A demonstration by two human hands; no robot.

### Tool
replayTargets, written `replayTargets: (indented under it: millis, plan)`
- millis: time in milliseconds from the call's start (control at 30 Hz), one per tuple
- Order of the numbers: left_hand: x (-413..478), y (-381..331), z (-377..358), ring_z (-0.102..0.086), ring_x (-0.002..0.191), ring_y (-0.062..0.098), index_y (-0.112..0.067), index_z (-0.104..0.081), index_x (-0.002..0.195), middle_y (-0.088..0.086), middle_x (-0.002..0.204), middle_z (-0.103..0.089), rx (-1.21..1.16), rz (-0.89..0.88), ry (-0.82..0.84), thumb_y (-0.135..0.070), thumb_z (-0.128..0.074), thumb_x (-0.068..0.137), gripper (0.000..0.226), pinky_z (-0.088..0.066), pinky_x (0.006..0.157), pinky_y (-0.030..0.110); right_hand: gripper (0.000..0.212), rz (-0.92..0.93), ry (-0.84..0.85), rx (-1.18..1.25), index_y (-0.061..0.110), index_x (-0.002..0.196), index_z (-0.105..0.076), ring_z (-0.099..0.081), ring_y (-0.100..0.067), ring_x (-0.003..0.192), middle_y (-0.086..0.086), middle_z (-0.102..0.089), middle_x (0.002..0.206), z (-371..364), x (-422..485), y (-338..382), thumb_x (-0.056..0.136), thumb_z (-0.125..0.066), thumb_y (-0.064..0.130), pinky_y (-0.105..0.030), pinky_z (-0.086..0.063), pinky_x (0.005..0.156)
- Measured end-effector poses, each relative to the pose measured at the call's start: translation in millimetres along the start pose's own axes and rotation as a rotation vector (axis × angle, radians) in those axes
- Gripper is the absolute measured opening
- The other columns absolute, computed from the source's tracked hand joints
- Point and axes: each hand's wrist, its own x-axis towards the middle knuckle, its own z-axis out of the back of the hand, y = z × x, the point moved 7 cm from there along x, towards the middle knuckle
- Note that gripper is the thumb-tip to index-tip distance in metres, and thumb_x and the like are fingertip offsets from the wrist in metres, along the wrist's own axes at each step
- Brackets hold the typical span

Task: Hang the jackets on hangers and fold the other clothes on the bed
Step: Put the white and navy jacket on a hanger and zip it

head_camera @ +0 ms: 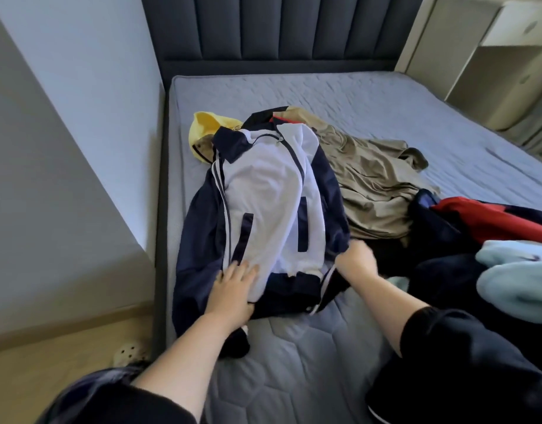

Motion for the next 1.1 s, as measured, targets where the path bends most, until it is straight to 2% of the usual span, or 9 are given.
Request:
replayTargets:
  millis: [167, 267, 400, 467, 567, 700, 833, 1000, 1100]
  plan:
    - [-10.1, 49.4, 36.5, -0.043, 0.126, 0.021, -0.023, -0.053, 0.126, -0.001, 0.13, -0.054, -0.065, 0.273, -0.225, -0.032, -0.054, 0.091, 0.036, -0.028, 0.11, 0.041, 0.044, 0.167, -0.514, -0.352, 0.013, 0.127, -0.043, -0.044, -0.037, 0.116, -0.017, -0.045, 0.13, 83.3, 10.7, 24.6, 0.086, -0.052, 0.004, -0.046, -0.037, 0.09]
    - [-20.1, 75.8, 55.5, -0.056, 0.104, 0.028, -0.017, -0.062, 0.107, 0.006, 0.106, -0.066, -0.148, 0.516, -0.32, -0.02, -0.049, 0.095, 0.018, -0.035, 0.103, 0.045, 0.061, 0.463, -0.44, -0.737, 0.016, 0.14, -0.033, -0.031, -0.039, 0.129, -0.019, -0.03, 0.144, 61.7, 2.7, 29.0, 0.083, -0.053, 0.008, -0.051, -0.02, 0.106]
    - [-24.9, 76.6, 53.1, -0.057, 0.099, 0.033, -0.012, -0.06, 0.102, 0.012, 0.107, -0.065, -0.321, 0.556, -0.267, -0.016, -0.045, 0.094, 0.017, -0.045, 0.092, 0.044, 0.049, 0.889, -0.056, -0.532, 0.007, 0.124, -0.055, -0.048, -0.038, 0.115, -0.015, -0.052, 0.124, -20.9, -58.2, 39.6, 0.077, -0.063, 0.017, -0.043, -0.033, 0.1]
    - [-22.7, 56.0, 44.5, -0.052, 0.115, 0.029, -0.015, -0.055, 0.124, 0.007, 0.127, -0.058, -0.42, 0.383, -0.171, -0.031, -0.048, 0.094, 0.035, -0.042, 0.098, 0.042, 0.051, 0.87, 0.174, -0.606, 0.014, 0.126, -0.051, -0.048, -0.03, 0.114, -0.006, -0.051, 0.123, -71.0, -81.3, 39.2, 0.082, -0.061, 0.037, -0.038, -0.035, 0.099]
    - [-24.1, 28.1, 25.3, -0.022, 0.14, 0.02, -0.026, -0.023, 0.148, -0.004, 0.152, -0.028, -0.338, 0.148, 0.108, -0.054, -0.061, 0.078, 0.085, -0.019, 0.115, 0.047, 0.05, 0.751, 0.173, -0.747, 0.017, 0.128, -0.042, -0.05, -0.024, 0.106, -0.002, -0.051, 0.116, -102.8, -87.2, 37.6, 0.083, -0.059, 0.033, -0.033, -0.035, 0.084]
    - [-38.6, 50.0, 5.7, 0.006, 0.147, 0.026, -0.035, 0.002, 0.151, -0.003, 0.16, 0.003, 0.03, 0.194, 0.388, -0.024, -0.072, 0.071, 0.109, 0.0, 0.112, 0.061, 0.037, 0.796, 0.094, -0.859, 0.013, 0.117, -0.042, -0.054, -0.024, 0.093, -0.005, -0.056, 0.102, -95.9, -85.3, 48.9, 0.082, -0.054, 0.008, -0.029, -0.032, 0.069]
    - [-45.9, 83.2, 37.3, 0.006, 0.146, 0.033, -0.028, -0.009, 0.152, 0.006, 0.16, -0.002, 0.217, 0.576, 0.172, -0.014, -0.058, 0.084, 0.085, -0.003, 0.111, 0.064, 0.017, 0.72, -0.021, -0.718, 0.015, 0.097, -0.048, -0.057, -0.027, 0.087, -0.003, -0.056, 0.089, -66.0, -76.9, 51.1, 0.084, -0.045, 0.004, -0.032, -0.036, 0.064]
    - [-34.8, 34.7, 46.7, -0.042, 0.123, 0.026, -0.026, -0.035, 0.141, 0.002, 0.133, -0.048, -0.018, 0.185, -0.124, -0.006, -0.049, 0.083, 0.063, -0.04, 0.094, 0.037, 0.019, 0.475, -0.149, -0.257, 0.011, 0.092, -0.057, -0.052, -0.028, 0.084, -0.004, -0.056, 0.088, -20.0, -60.8, 32.0, 0.079, -0.048, 0.001, -0.032, -0.035, 0.062]
    - [-44.6, 46.1, 55.2, -0.056, 0.093, 0.032, -0.028, -0.052, 0.126, 0.007, 0.107, -0.063, -0.476, 0.395, -0.311, -0.001, -0.036, 0.084, 0.053, -0.041, 0.07, 0.031, 0.018, 0.631, -0.315, -0.176, 0.002, 0.084, -0.06, -0.052, -0.035, 0.081, -0.014, -0.058, 0.082, 8.9, -68.3, 35.2, 0.072, -0.049, -0.006, -0.036, -0.036, 0.063]
